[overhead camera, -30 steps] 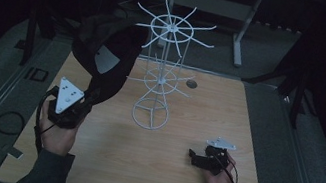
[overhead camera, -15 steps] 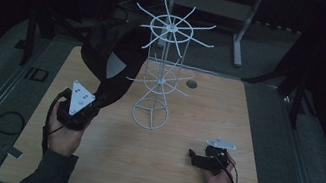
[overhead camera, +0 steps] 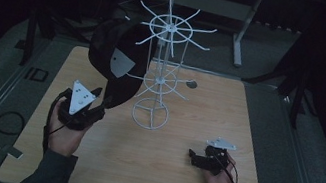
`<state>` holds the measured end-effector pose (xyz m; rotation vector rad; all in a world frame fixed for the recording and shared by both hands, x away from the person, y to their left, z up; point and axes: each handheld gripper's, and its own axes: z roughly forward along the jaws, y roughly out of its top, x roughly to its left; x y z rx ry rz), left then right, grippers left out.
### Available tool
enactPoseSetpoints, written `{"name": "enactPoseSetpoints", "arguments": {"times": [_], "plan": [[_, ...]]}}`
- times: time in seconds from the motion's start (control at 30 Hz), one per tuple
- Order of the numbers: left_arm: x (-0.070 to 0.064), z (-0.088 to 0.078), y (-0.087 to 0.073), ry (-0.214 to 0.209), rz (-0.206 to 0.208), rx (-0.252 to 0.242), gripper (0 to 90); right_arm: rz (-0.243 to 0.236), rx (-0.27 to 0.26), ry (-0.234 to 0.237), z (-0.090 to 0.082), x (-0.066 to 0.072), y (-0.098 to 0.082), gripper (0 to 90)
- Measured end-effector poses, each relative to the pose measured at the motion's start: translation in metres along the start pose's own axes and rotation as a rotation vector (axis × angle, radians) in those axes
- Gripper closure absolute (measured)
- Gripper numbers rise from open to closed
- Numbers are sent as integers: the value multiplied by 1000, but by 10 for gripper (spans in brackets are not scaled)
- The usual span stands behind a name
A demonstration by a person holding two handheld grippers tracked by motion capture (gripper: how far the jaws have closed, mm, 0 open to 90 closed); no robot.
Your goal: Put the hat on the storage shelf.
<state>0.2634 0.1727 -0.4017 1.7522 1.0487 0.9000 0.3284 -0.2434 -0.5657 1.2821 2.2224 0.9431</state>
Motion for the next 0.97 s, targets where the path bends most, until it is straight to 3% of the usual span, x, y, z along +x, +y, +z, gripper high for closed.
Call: {"name": "enactPoseSetpoints", "arguments": {"times": [0.47, 0.67, 0.97], "plan": [[7, -1, -3, -27, -73, -9, 315, -1, -3, 1, 0, 0, 0, 150], [12, -4, -7, -75, -120, -33, 298, -3, -3, 1, 0, 0, 0, 150], [17, -13, -13, -101, -163, -60, 299, -1, -3, 2, 0, 0, 0, 150]]}}
